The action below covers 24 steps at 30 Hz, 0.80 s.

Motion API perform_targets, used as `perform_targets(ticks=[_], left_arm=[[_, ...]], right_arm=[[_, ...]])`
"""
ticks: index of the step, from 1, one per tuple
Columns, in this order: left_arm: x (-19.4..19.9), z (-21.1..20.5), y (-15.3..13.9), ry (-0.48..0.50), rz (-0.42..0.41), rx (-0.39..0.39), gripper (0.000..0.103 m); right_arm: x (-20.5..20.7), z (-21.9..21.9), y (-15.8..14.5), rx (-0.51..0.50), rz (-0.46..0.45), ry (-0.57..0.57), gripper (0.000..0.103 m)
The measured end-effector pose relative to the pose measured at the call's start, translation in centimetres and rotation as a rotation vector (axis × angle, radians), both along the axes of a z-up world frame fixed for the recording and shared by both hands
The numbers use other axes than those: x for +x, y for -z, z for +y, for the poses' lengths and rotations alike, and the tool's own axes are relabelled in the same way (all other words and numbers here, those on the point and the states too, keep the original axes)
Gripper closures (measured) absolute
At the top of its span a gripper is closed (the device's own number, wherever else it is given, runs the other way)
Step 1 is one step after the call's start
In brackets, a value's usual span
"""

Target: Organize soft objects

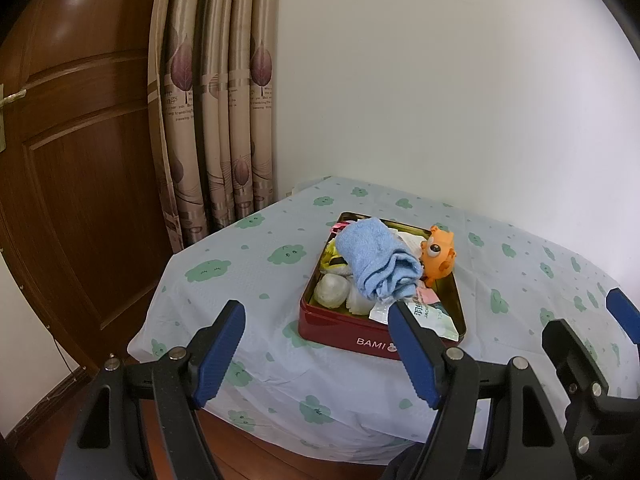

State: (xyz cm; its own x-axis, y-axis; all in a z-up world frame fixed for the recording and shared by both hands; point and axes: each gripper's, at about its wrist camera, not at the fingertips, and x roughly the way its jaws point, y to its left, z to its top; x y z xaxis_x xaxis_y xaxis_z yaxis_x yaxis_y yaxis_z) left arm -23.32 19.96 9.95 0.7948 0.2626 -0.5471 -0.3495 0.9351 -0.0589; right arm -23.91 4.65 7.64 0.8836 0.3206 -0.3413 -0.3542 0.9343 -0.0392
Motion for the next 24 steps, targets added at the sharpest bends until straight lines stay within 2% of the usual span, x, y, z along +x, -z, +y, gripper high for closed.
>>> perform_targets(ticks=[24], left_arm=[[-0.25,0.36,0.13,0.003,0.009,-0.003,0.027]], right_arm=[[0.13,-0.04,0.05,0.0,0.002,-0.003,0.0]])
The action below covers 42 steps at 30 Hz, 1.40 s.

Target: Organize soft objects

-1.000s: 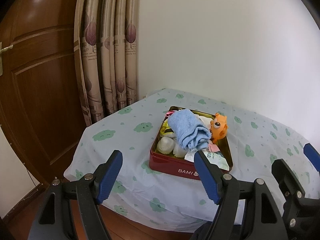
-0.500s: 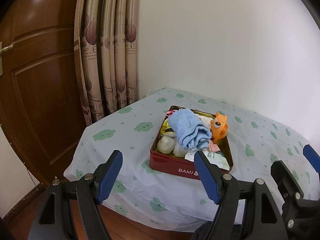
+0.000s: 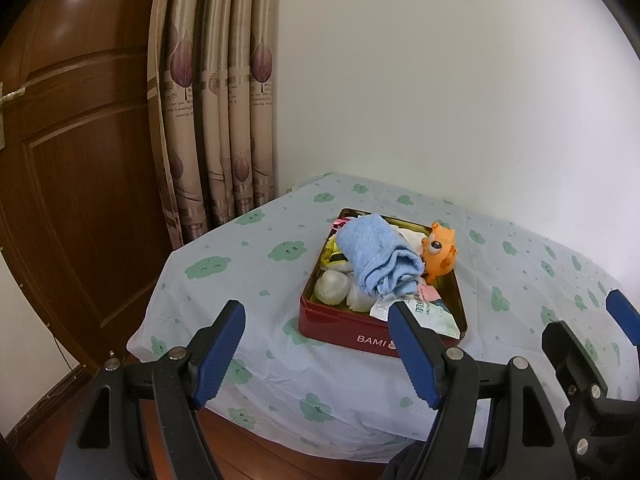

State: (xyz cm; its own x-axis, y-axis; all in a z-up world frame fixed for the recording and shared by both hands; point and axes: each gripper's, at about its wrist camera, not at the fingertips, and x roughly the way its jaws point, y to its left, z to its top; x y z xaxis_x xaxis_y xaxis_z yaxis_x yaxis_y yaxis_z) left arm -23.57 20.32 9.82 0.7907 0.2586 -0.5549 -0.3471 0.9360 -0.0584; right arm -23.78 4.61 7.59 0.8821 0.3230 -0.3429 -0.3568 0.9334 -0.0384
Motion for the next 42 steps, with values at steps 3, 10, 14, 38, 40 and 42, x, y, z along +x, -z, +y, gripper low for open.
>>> perform_targets(ticks=[3,10,14,38,40,42], left_arm=[[-0.04,-0.02,0.0,0.0,0.0,0.003,0.027],[0.22,-0.08,0.03,-0.003,0.001,0.006,0.027],[0.19,-0.08,0.03,-0.003,0.001,0.007,0.027],[0.27,-0.06,0.16,0.001,0.007,0.005,0.027],[0.28,-0.06,0.15,0.002,0.006,0.005,0.027],[0.28,-0.05,0.17,0.004,0.007,0.004,0.027]], right_arm=[[0.01,0.05,-0.02,-0.001,0.0,0.001,0.0],[-0.03,0.0,0.08,0.0,0.001,0.0,0.0],[-0.01,-0.01,0.06,-0.001,0.002,0.0,0.0],[0.12,-0.06,0.02,-0.001,0.005,-0.003,0.0],[0.01,-0.1,0.07,-0.001,0.004,-0.002,0.0],[0.02,-0.11,0.08,-0.001,0.005,-0.004,0.0]])
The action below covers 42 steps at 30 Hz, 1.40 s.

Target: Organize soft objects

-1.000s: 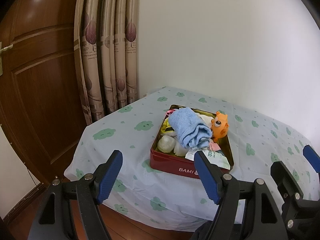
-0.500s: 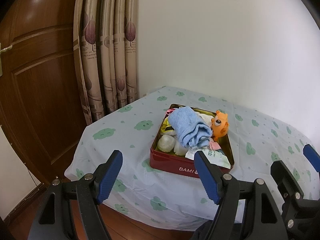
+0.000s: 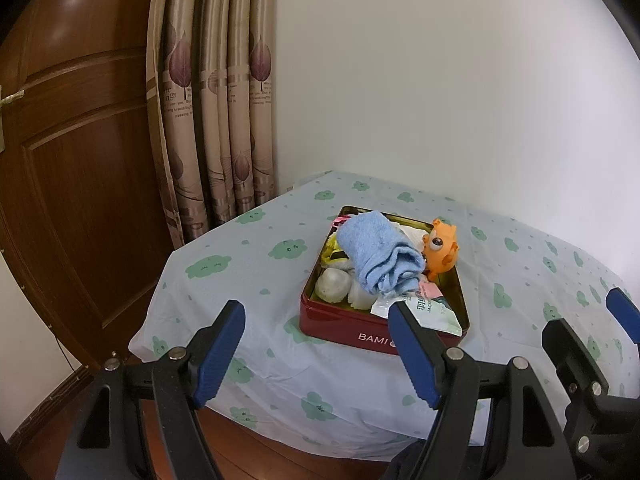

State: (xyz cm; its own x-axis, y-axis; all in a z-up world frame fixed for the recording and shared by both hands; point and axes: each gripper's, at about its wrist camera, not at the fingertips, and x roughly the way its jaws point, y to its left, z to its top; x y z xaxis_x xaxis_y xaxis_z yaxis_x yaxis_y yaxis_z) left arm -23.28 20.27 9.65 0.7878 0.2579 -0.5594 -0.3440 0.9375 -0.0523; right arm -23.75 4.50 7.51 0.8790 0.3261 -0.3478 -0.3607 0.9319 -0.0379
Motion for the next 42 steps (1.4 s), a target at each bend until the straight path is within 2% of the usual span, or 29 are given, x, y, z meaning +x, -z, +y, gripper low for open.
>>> perform_targets(ticks=[42], left_arm=[[0.9,-0.3,0.7,0.025,0.039,0.028,0.024]], right_arm=[[-0.3,-0.4,0.2,0.002,0.007,0.001,0.0]])
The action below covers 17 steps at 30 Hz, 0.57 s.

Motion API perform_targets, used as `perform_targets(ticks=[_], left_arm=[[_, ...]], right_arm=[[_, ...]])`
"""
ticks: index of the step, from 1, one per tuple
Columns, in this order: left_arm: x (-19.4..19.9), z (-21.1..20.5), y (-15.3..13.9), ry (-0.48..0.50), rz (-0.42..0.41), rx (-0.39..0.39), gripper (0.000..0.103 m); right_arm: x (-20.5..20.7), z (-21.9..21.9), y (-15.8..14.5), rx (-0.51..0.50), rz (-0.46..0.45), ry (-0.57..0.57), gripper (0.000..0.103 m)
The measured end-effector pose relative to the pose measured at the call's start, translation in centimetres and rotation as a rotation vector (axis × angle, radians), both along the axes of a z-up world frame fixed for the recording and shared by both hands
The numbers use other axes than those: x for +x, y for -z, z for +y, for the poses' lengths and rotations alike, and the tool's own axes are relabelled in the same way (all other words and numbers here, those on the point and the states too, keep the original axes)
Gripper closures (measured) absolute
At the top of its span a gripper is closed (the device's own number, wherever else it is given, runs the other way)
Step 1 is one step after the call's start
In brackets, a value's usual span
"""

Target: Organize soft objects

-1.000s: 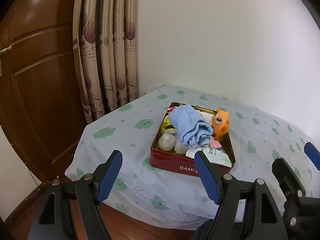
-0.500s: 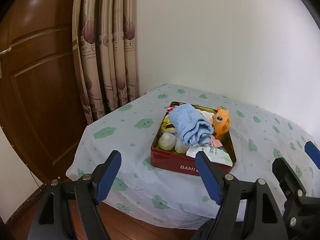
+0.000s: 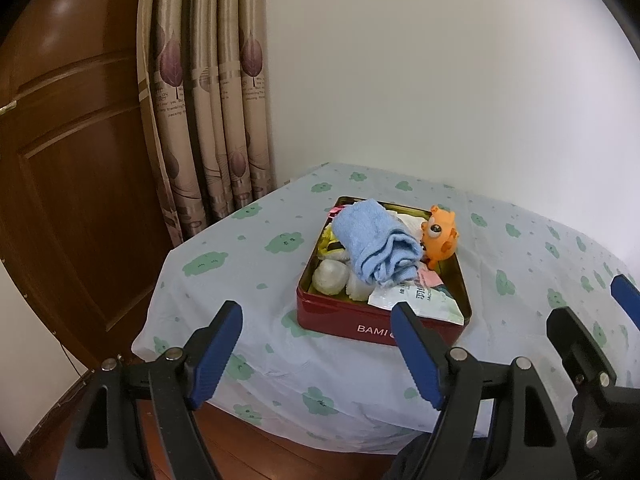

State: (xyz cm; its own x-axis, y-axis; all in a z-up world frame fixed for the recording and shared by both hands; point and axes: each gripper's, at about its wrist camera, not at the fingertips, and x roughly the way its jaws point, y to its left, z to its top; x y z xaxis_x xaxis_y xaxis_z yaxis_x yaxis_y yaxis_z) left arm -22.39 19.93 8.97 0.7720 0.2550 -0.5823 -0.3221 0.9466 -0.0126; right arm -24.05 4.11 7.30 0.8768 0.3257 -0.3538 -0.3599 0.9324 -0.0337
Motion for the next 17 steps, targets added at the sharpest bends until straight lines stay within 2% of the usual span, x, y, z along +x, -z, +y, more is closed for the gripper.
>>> perform_targets(ticks=[3,6,11,17], left_arm=[[0.0,0.0,0.0,0.003,-0.002,0.004,0.019],[-0.4,-0.2,0.0,0.007,-0.041,0.013,0.019],[-0.5,-0.5,0.1,0.018,-0.051,0.016,0.019],[-0.3,-1.4,-0.1,0.022,-0.044,0.049,0.019]], right_arm=[[-0.1,-0.1,0.1,0.0,0.002,0.0,0.0],[-0.1,-0.2,0.2,0.002,0.005,-0.001,0.0],[-0.7,-1.3,0.5,0.006,0.009,0.012,0.0],[-0.7,-5.5,-0.2,0.006,-0.008,0.091,0.0]])
